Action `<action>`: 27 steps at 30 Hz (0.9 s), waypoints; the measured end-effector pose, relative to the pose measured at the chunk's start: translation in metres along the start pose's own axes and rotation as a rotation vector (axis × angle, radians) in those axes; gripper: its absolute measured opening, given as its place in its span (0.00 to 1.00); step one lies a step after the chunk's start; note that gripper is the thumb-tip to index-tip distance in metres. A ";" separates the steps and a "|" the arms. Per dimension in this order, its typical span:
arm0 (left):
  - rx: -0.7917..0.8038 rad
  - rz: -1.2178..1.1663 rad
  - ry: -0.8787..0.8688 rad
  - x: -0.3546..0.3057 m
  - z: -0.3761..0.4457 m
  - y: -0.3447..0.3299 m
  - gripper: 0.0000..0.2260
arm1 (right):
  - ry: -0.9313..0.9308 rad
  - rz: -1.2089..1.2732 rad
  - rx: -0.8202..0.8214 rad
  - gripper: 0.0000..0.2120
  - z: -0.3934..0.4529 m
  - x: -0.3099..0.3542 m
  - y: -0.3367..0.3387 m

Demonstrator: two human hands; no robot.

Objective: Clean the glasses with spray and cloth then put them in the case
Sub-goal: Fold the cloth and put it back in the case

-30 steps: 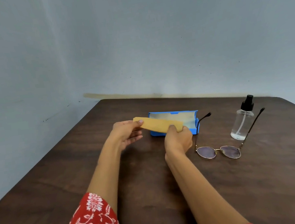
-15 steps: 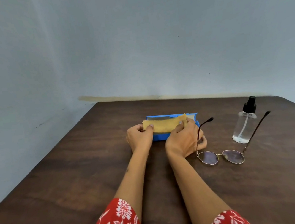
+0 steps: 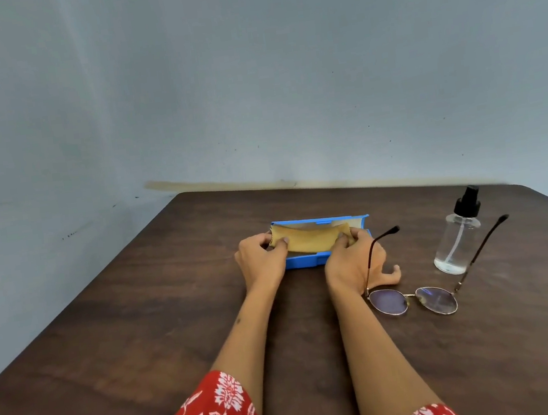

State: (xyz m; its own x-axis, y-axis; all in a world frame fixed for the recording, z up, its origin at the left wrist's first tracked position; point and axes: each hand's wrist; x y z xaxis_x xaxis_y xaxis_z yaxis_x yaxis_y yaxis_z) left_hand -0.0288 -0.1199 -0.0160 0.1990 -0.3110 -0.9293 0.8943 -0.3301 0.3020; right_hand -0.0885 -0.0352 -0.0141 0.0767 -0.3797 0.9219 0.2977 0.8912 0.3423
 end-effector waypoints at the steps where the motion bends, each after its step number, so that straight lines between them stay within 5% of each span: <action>1: -0.010 -0.003 -0.006 0.001 0.001 0.001 0.04 | -0.007 -0.003 0.014 0.07 0.000 0.000 0.001; 16: -0.008 0.120 -0.073 0.002 -0.004 0.008 0.06 | 0.028 -0.014 0.045 0.09 -0.004 -0.003 0.008; 21: -0.037 0.110 -0.076 -0.001 -0.005 0.010 0.13 | 0.037 0.013 0.014 0.13 -0.004 -0.002 0.008; 27: 0.002 0.246 -0.225 0.003 -0.006 0.009 0.07 | 0.132 -0.120 0.045 0.10 -0.006 -0.003 0.006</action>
State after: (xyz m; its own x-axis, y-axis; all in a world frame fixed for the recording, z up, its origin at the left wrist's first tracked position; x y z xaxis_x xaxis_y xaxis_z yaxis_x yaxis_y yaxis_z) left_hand -0.0177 -0.1181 -0.0177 0.3158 -0.5702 -0.7584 0.8296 -0.2219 0.5123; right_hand -0.0809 -0.0300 -0.0162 0.1683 -0.5102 0.8434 0.2692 0.8469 0.4586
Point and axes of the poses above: each hand's wrist, its own z-axis towards the middle knuckle, its own y-axis out of the back of the hand, x = y × z, and after that the axes turned 2 degrees about z, right-handed
